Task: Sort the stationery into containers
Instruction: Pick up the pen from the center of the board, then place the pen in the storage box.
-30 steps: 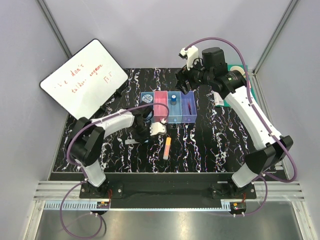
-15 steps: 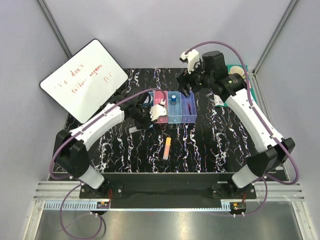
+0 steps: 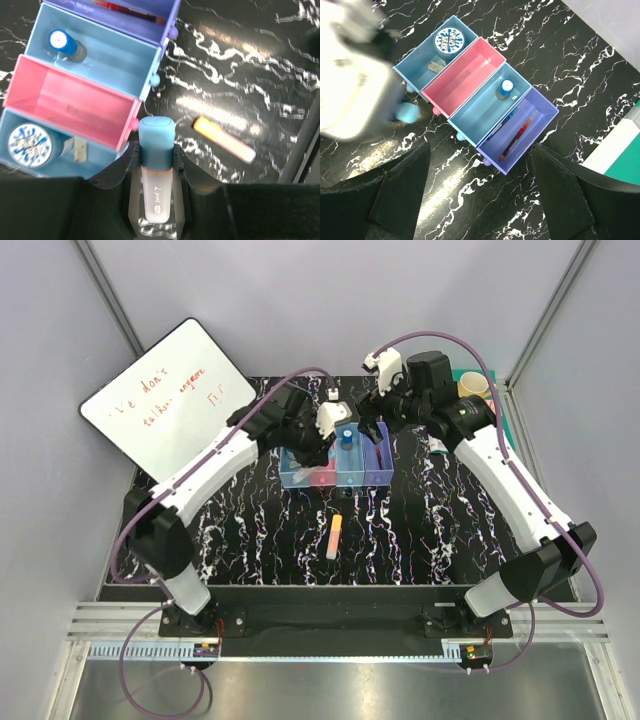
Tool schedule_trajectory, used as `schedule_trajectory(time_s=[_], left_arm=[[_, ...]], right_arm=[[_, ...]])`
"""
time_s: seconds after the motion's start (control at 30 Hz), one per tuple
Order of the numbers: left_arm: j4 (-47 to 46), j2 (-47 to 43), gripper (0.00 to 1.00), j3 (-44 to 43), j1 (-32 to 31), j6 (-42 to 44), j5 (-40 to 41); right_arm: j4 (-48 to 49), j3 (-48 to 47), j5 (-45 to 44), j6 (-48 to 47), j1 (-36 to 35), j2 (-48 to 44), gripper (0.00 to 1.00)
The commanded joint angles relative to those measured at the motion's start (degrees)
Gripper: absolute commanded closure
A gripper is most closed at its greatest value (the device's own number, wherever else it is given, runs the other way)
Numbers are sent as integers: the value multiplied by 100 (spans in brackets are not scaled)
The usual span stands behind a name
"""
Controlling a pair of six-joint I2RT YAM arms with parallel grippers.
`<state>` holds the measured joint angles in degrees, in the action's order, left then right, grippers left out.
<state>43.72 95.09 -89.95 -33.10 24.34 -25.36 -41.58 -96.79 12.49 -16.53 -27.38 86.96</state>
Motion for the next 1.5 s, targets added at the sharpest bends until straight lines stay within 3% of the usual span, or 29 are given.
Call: schedule_trajectory(time_s=[0.0, 0.27, 0.5, 1.1, 1.47], left_arm=[[-969, 448, 100, -207, 32, -833, -136], [-2060, 1546, 100, -742, 567, -2018, 497], [-2640, 1961, 100, -884, 858, -2381, 796], [-2694, 1961, 100, -1051, 946, -3339, 577], [-2703, 2409, 100, -735, 894, -3734, 796]], right_arm=[[230, 64, -80, 168, -57, -223, 11], [238, 275, -299, 151, -57, -311, 10], [291, 521, -493, 159, -49, -417, 9], [379, 433, -502, 168, -49, -276, 9], [388, 398, -476, 168, -48, -250, 9]])
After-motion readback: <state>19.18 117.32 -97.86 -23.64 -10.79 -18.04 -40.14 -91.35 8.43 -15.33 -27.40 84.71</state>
